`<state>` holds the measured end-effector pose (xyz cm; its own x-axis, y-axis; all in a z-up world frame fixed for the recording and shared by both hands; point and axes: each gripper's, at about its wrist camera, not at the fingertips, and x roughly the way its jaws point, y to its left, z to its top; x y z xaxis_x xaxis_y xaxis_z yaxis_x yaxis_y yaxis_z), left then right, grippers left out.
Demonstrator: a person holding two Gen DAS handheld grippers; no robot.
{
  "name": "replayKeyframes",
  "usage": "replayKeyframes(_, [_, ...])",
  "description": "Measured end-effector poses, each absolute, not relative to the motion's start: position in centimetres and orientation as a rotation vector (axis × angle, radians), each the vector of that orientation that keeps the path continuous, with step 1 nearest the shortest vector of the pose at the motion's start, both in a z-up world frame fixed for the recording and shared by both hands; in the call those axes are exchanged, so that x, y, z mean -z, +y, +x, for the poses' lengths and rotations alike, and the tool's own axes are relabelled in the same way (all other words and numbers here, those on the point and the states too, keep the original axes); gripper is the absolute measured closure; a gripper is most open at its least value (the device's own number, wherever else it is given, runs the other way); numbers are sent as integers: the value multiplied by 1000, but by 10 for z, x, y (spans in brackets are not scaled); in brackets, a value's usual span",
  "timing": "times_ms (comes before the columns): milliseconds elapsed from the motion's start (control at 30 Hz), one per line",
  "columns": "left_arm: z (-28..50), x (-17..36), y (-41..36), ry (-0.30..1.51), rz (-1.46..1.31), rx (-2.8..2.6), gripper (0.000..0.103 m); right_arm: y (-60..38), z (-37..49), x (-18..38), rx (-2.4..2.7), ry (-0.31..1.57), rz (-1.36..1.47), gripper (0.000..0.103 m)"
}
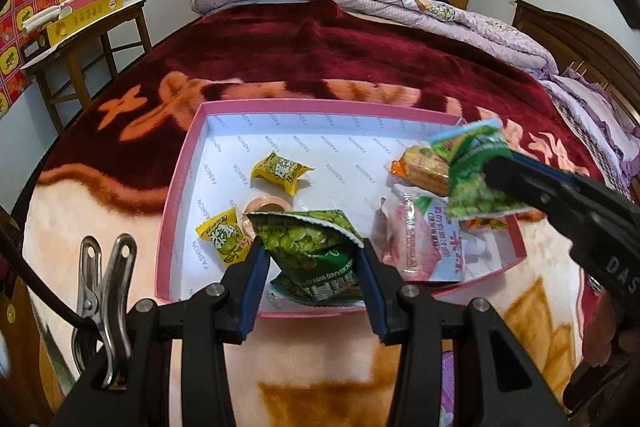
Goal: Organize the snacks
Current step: 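Carry both green pea packets into the pink box and release them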
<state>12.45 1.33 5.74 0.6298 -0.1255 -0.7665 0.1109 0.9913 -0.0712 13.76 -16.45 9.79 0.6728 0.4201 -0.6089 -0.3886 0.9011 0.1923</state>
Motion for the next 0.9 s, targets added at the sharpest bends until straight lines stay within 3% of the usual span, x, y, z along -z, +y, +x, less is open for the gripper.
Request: replayKeyframes(900, [173,-37,27,856,44,61,57,-137,193,-57,-417,760,41,85])
